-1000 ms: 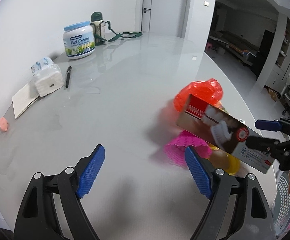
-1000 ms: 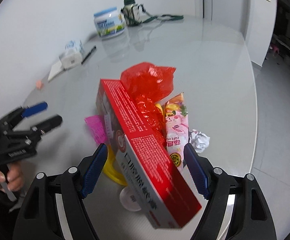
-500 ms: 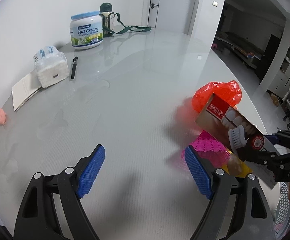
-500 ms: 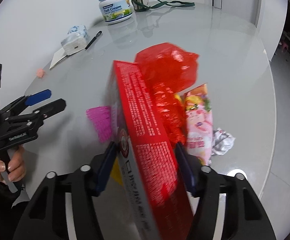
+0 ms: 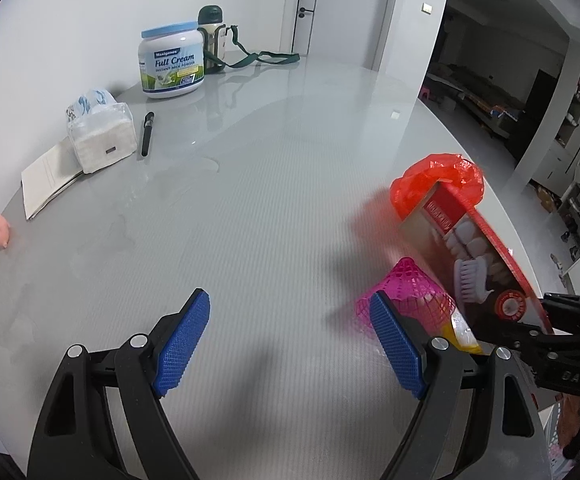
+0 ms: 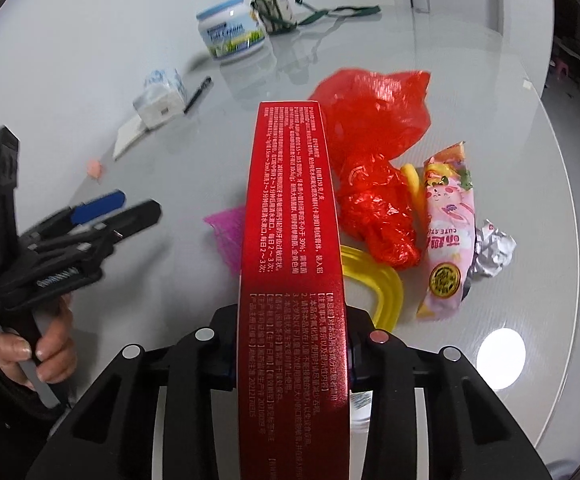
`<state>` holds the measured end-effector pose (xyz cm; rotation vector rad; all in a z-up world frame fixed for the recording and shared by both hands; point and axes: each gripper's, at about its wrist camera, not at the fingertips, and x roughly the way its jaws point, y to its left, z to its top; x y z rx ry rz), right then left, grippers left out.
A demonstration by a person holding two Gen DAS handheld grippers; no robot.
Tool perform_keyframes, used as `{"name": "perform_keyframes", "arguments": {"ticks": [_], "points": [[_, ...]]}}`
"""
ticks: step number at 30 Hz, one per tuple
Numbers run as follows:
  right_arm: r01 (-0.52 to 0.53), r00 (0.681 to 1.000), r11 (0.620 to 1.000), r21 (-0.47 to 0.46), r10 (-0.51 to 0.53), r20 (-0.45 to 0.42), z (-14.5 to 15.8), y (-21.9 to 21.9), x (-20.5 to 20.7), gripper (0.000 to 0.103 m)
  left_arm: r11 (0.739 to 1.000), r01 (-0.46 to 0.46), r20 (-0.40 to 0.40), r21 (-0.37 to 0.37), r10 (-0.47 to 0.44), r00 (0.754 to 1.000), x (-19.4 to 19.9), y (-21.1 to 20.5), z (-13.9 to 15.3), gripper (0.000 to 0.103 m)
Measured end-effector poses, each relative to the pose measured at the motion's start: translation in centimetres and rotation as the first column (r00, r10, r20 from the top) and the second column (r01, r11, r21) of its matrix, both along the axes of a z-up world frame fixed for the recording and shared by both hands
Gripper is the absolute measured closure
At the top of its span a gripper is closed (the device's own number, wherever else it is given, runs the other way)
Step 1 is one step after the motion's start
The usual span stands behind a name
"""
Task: Collect trash
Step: 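Lift the toothpaste box upward with the right tool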
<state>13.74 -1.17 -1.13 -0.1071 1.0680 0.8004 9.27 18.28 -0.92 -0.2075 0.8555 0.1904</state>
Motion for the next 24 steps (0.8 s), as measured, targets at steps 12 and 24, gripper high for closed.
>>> {"name": "perform_keyframes", "arguments": {"ticks": [12,24], "points": [[0.237,0.962,0.961,0.142,-0.252,0.100,3.8,-5.4,-3.9,0.068,0.996,0.092,0.031,-0.011,-0.091,0.995,0.3,-3.0,0.9,0.019],[0.390,0.906,0.902,0.184,-0.411,0.097,3.8,-11.3,-6.4,0.068,0.987,0.162,-0.010,-0.013,-0.162,0.987,4.9,-7.6,-0.5,0.014]]}}
